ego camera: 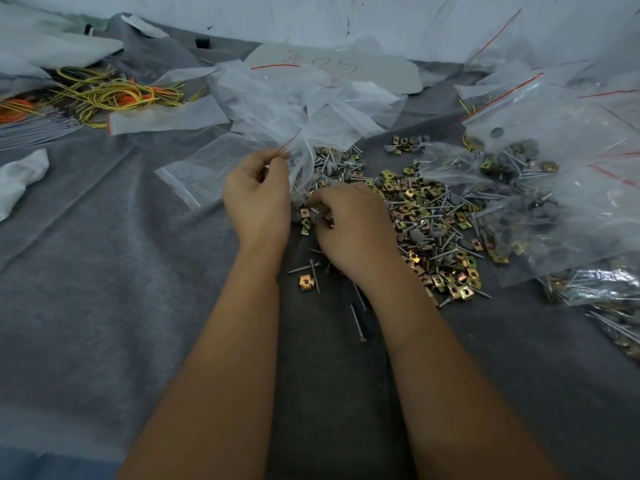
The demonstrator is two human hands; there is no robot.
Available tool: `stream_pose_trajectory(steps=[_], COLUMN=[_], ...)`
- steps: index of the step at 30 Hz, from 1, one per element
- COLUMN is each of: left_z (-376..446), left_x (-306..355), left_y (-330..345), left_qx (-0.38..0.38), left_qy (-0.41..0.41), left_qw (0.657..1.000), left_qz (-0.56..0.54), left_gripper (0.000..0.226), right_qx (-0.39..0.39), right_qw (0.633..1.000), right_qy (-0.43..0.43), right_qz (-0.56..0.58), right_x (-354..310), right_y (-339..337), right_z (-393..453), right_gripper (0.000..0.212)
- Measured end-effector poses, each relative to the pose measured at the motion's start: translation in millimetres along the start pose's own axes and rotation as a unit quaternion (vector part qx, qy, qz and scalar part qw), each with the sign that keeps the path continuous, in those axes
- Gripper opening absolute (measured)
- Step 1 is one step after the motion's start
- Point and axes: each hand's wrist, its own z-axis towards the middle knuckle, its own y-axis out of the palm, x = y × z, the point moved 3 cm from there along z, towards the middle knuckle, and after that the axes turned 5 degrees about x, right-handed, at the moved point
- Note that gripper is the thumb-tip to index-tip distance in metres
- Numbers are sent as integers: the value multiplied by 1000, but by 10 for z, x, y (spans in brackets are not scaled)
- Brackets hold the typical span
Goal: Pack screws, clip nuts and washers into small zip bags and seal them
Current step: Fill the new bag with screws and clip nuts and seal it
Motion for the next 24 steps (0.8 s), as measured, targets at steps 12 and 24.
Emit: stream_pose_trajectory(steps=[12, 24], left_z=[-30, -119], left_x=[4, 37], left_y=[52, 100], left_qx=[-58, -148], left_qy=[-11, -9], left_qw=[998, 988], left_qz=[1, 41], left_gripper=[20, 22], right_qx=[10, 252], right_qw=[998, 946], right_qy=[63, 60], right_qz=[21, 197], right_x=[38, 38], right_y=[-63, -229], right_z=[5, -31], right_gripper=[16, 12])
